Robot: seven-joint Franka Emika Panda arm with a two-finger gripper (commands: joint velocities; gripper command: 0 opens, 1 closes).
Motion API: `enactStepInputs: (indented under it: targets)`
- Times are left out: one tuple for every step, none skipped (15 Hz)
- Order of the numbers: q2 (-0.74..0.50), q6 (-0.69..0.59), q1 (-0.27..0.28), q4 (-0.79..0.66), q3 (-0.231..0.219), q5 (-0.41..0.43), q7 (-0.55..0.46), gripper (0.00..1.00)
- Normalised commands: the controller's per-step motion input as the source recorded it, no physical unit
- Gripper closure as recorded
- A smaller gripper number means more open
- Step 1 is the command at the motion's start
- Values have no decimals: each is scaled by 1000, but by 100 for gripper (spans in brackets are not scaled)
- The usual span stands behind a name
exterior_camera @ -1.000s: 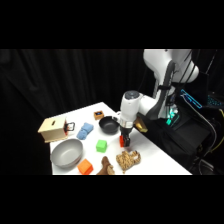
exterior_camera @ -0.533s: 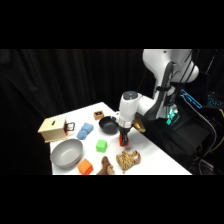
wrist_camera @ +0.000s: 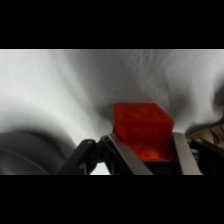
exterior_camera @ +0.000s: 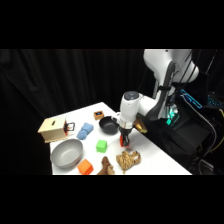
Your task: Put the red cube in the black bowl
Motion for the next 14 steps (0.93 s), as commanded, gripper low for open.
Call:
enactStepInputs:
  targets:
    - [-414, -425, 62, -61, 2, -96, -29, 72]
    - [-491, -542, 71, -41, -29, -185, 13, 72]
    - [-506, -517, 11, -26, 4, -234, 47, 72]
    - [-503, -558, -62, 12, 48, -283, 49, 72]
    - [-485, -581, -159, 61, 113, -293, 36, 72]
    - [-465, -570, -290, 86, 236, -207, -52, 72]
    - [-447, -555, -349, 108, 290, -175, -85, 72]
    - [-404, -530, -371, 127, 315, -157, -103, 72]
    - [-356, -521, -385, 154, 336, -104, -140, 72]
    - [-320, -487, -381, 171, 333, -73, -162, 72]
    - [-280, -448, -366, 178, 316, -54, -179, 72]
    - [-238, -397, -345, 176, 291, -43, -180, 72]
    - [-202, -345, -336, 169, 256, -31, -202, 72]
    - [-167, -297, -322, 162, 220, -34, -206, 72]
